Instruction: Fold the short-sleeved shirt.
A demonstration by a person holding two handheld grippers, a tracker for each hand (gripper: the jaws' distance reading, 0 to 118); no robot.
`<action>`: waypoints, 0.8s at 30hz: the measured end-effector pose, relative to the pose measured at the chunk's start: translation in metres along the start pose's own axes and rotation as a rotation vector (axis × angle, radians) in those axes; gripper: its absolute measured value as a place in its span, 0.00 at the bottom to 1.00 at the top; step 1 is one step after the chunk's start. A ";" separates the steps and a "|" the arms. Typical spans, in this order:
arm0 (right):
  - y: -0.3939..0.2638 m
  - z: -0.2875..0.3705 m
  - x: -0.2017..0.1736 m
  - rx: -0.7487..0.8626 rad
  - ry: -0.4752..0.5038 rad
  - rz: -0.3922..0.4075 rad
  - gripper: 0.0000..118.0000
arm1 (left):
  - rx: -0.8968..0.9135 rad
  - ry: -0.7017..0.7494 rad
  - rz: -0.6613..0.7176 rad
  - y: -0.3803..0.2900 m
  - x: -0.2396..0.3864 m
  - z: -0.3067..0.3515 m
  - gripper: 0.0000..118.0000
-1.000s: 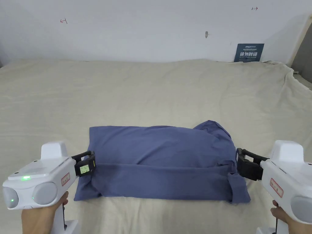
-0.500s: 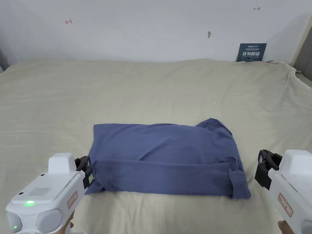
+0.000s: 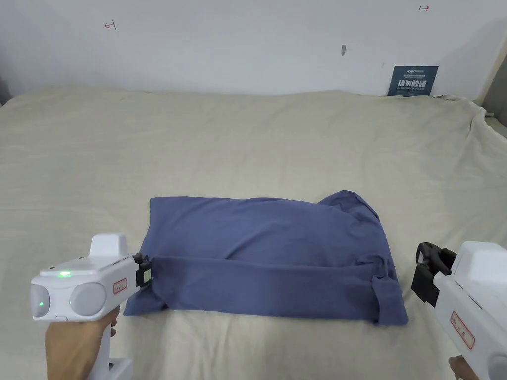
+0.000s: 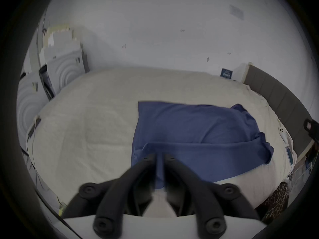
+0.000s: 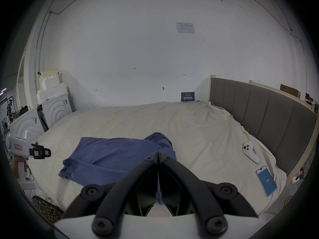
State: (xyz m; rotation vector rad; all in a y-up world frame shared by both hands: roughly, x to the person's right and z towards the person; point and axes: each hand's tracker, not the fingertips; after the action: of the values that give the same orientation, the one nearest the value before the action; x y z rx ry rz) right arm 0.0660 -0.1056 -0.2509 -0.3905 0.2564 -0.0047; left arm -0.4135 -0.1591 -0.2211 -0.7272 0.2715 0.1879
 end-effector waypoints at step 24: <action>-0.033 -0.063 0.023 -0.251 -0.046 -0.079 0.01 | -0.281 0.033 0.038 -0.035 -0.023 -0.081 0.05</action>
State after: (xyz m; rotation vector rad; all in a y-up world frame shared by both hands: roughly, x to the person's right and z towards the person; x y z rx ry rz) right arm 0.0742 -0.1613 -0.3007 -0.6492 0.1967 -0.0411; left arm -0.4407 -0.2415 -0.2494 -1.0044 0.2937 0.2531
